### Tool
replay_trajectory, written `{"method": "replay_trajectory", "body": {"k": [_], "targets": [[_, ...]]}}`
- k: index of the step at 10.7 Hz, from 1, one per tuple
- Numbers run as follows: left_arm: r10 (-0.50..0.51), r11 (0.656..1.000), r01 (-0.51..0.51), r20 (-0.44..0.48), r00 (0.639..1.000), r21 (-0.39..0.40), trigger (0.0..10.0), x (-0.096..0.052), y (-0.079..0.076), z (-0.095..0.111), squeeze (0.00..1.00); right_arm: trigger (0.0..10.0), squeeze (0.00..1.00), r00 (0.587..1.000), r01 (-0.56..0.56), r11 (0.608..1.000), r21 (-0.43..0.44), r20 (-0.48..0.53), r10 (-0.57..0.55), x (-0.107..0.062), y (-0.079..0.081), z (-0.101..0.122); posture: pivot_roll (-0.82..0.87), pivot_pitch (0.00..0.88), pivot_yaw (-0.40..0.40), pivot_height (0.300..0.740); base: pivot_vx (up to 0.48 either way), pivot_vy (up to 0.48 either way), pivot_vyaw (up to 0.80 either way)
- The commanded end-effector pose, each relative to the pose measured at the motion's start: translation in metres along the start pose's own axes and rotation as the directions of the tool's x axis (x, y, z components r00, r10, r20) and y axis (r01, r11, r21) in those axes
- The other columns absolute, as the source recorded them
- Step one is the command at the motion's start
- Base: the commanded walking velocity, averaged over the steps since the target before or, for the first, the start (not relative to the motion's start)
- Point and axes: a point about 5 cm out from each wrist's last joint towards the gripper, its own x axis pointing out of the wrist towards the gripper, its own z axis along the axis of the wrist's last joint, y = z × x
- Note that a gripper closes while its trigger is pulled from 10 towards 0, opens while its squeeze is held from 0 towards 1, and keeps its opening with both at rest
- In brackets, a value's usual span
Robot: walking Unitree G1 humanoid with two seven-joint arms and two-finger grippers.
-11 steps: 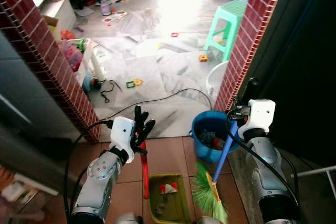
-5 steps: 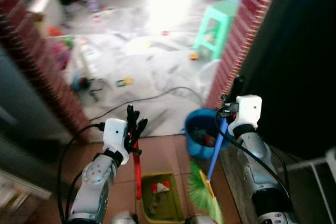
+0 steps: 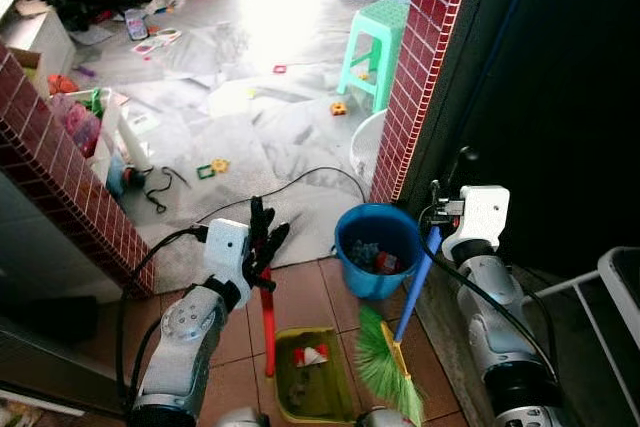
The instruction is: Sweep floor
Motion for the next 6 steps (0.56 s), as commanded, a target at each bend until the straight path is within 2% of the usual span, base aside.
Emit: {"method": "replay_trajectory", "body": {"k": [1, 6], "targets": [[-0.096, 0.985, 0.097, 0.013, 0.995, -0.146, 10.0, 0.0062, -0.0224, -0.0048, 0.00, 10.0, 0.00, 1.000, 0.012, 1.000, -0.003, -0.001, -0.012, 0.0026, -0.0033, 0.0005, -0.06, 0.000, 0.018, 0.740, 0.000, 0.000, -0.71], [-0.110, 0.980, 0.112, 0.023, 0.994, -0.163, 10.0, 0.0048, -0.0233, -0.0031, 0.00, 10.0, 0.00, 1.000, 0.005, 1.000, 0.001, -0.011, -0.005, 0.0016, -0.0022, -0.0017, -0.06, 0.000, 0.017, 0.740, 0.000, 0.000, -0.55]]}}
